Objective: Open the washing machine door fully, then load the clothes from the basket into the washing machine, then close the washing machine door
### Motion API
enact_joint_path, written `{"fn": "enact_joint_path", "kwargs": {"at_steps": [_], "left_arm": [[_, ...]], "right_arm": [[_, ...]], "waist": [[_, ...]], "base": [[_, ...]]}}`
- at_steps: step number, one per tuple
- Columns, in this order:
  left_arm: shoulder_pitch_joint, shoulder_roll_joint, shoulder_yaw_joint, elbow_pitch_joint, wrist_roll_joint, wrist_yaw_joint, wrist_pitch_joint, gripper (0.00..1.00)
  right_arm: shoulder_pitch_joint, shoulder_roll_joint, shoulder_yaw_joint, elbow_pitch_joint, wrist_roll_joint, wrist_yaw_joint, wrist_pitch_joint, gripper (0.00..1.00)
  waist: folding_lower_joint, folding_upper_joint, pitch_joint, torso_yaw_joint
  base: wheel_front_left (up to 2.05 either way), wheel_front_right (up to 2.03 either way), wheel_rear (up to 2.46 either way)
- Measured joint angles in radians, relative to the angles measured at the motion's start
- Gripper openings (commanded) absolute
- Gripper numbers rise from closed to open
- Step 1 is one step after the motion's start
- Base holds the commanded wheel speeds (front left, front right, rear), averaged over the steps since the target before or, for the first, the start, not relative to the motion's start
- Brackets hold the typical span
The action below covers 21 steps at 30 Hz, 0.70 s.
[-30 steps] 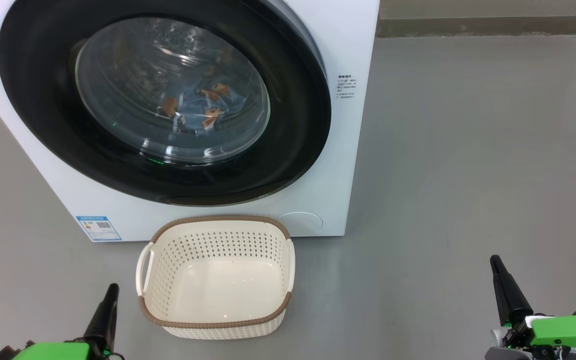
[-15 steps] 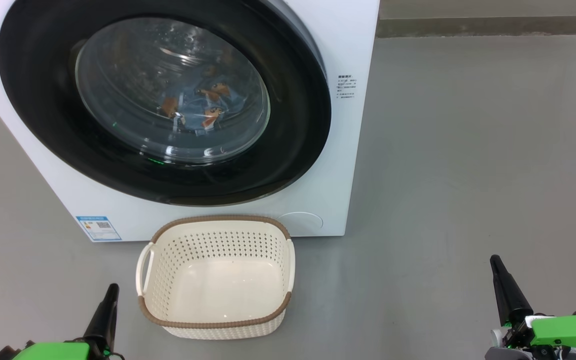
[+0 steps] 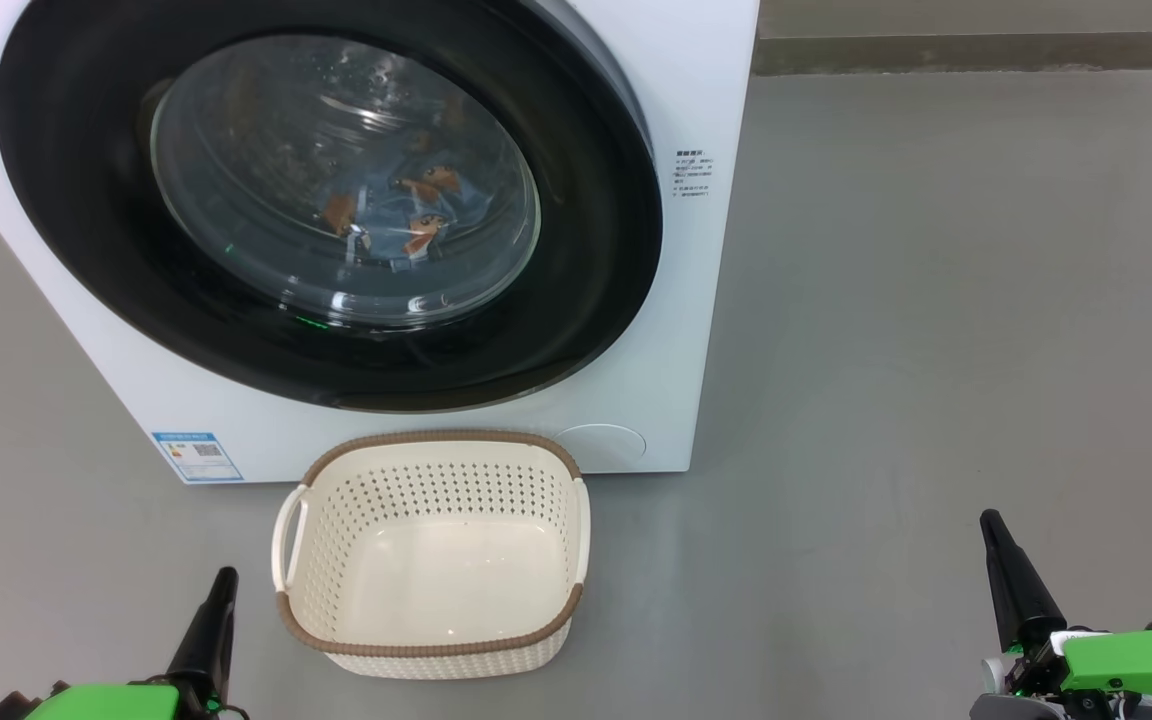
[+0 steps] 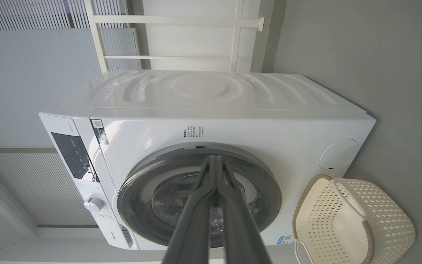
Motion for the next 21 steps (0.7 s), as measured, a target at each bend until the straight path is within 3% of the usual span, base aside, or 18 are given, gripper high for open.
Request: {"fn": "enact_joint_path", "kwargs": {"at_steps": [21], "left_arm": [[0.0,0.0,0.0,0.0,0.0,0.0,0.0,0.0]], "right_arm": [[-0.008,0.0,0.0,0.0,0.0,0.0,0.0,0.0]], "waist": [[0.0,0.0,0.0,0.0]], "base": [[0.0,0.0,0.0]]}}
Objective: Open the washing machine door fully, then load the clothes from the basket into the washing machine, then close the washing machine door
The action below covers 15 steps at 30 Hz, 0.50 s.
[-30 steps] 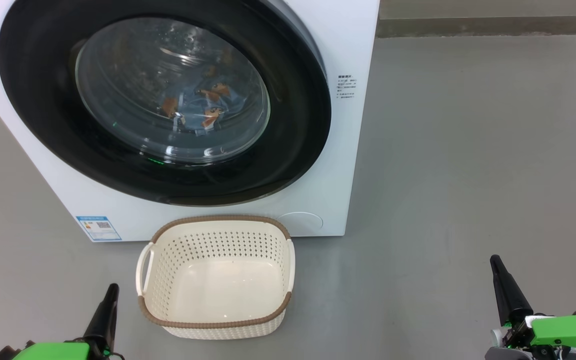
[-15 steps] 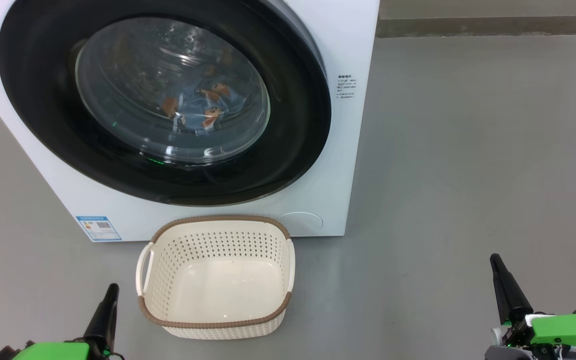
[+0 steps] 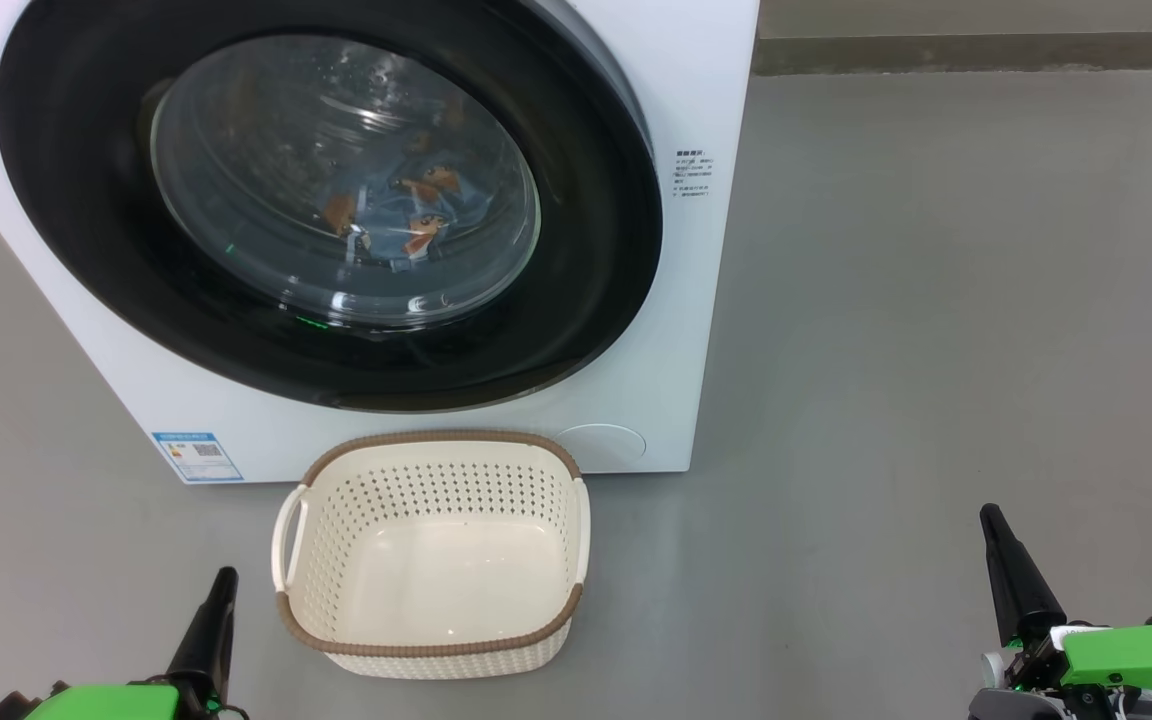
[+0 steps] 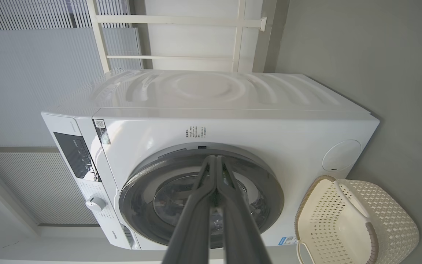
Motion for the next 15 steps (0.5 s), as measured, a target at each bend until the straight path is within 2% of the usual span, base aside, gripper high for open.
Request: {"fn": "enact_joint_path", "kwargs": {"at_steps": [15], "left_arm": [[0.0,0.0,0.0,0.0,0.0,0.0,0.0,0.0]], "right_arm": [[0.0,0.0,0.0,0.0,0.0,0.0,0.0,0.0]], "waist": [[0.0,0.0,0.0,0.0]], "base": [[0.0,0.0,0.0]]}}
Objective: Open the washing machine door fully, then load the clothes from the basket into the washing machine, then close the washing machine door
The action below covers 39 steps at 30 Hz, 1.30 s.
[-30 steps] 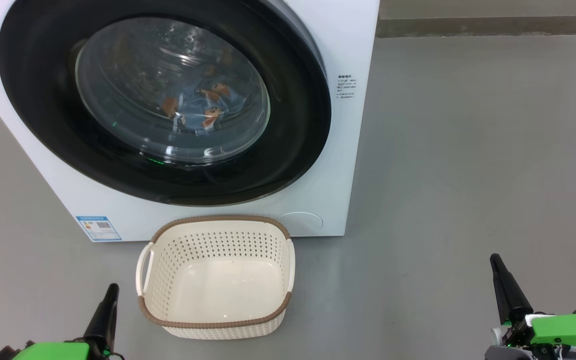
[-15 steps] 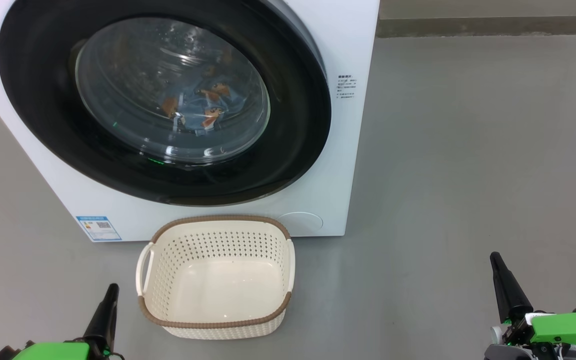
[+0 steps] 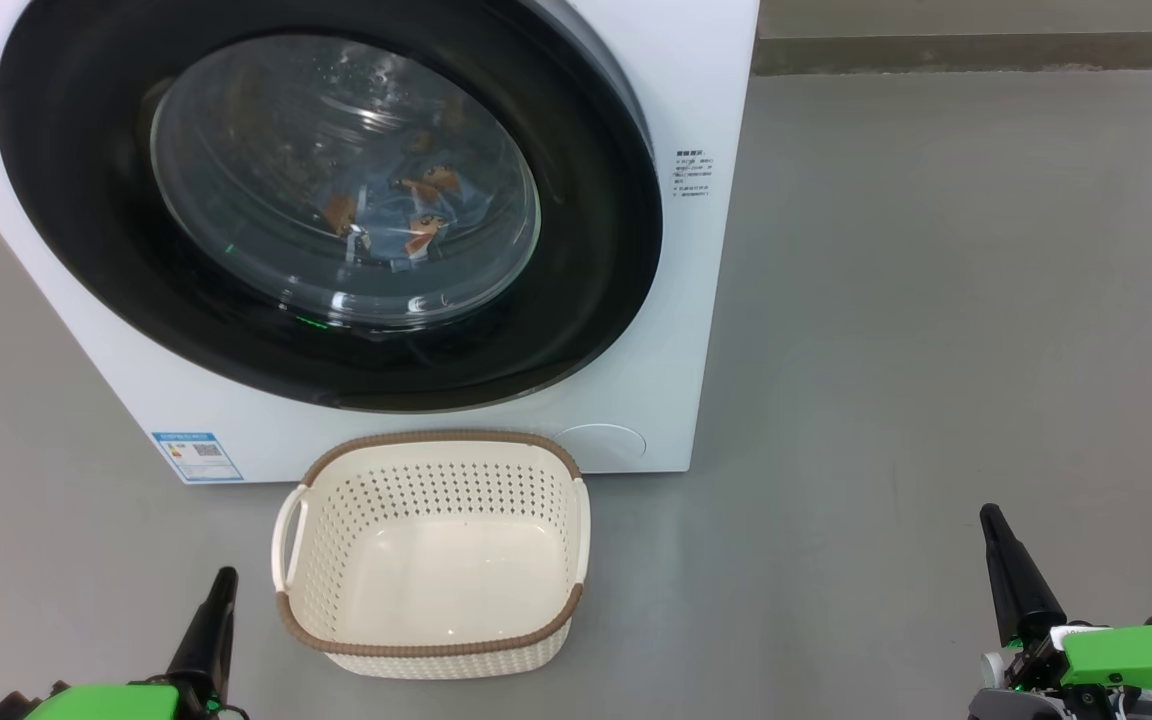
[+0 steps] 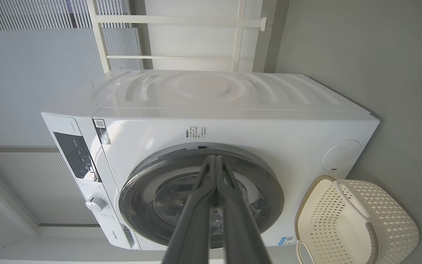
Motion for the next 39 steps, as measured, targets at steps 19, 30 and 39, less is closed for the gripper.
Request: {"fn": "enact_joint_path", "kwargs": {"at_steps": [19,30,39], "left_arm": [[0.0,0.0,0.0,0.0,0.0,0.0,0.0,0.0],[0.0,0.0,0.0,0.0,0.0,0.0,0.0,0.0],[0.0,0.0,0.0,0.0,0.0,0.0,0.0,0.0]], "right_arm": [[0.0,0.0,0.0,0.0,0.0,0.0,0.0,0.0],[0.0,0.0,0.0,0.0,0.0,0.0,0.0,0.0],[0.0,0.0,0.0,0.0,0.0,0.0,0.0,0.0]], "waist": [[0.0,0.0,0.0,0.0],[0.0,0.0,0.0,0.0],[0.0,0.0,0.0,0.0]], "base": [[0.0,0.0,0.0],[0.0,0.0,0.0],[0.0,0.0,0.0]]}}
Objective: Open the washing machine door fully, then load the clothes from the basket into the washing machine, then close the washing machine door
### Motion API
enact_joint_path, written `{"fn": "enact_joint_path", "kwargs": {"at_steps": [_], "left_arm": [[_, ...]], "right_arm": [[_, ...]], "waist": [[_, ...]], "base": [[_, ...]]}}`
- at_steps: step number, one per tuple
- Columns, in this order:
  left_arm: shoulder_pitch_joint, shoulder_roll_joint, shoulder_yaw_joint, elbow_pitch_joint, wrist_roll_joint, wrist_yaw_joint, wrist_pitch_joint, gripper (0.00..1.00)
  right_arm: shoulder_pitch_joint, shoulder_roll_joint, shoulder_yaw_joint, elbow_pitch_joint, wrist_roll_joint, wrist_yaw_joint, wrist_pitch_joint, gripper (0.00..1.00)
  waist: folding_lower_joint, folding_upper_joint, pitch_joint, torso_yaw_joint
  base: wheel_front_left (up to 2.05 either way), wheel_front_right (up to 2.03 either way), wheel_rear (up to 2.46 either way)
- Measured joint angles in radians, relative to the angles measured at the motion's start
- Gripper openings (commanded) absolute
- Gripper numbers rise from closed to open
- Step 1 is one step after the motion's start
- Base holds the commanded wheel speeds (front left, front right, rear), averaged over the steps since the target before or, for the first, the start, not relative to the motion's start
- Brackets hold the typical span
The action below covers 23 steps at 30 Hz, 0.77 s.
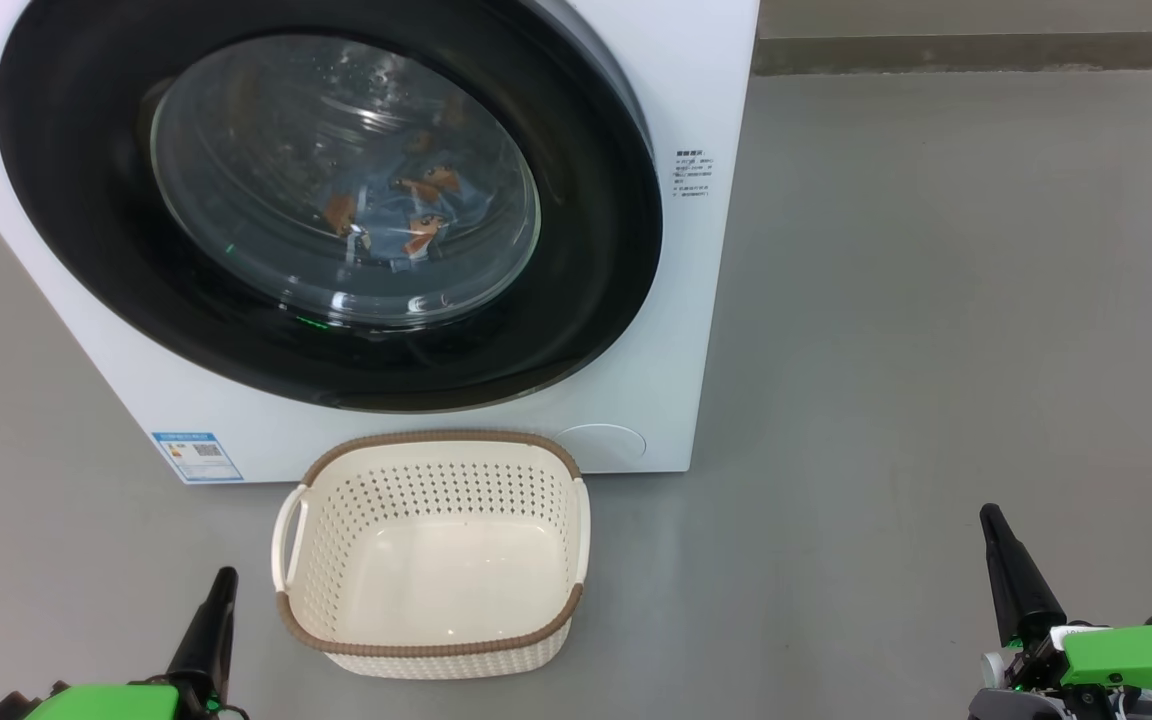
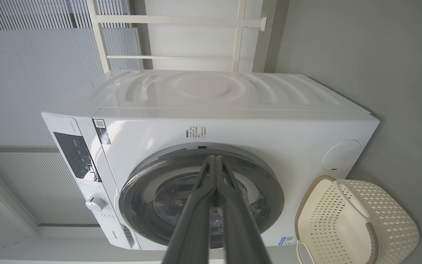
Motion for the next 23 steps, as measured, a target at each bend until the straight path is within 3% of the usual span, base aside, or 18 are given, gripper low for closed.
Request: {"fn": "enact_joint_path", "kwargs": {"at_steps": [23], "left_arm": [[0.0,0.0,0.0,0.0,0.0,0.0,0.0,0.0]], "right_arm": [[0.0,0.0,0.0,0.0,0.0,0.0,0.0,0.0]], "waist": [[0.0,0.0,0.0,0.0]], "base": [[0.0,0.0,0.0]]}}
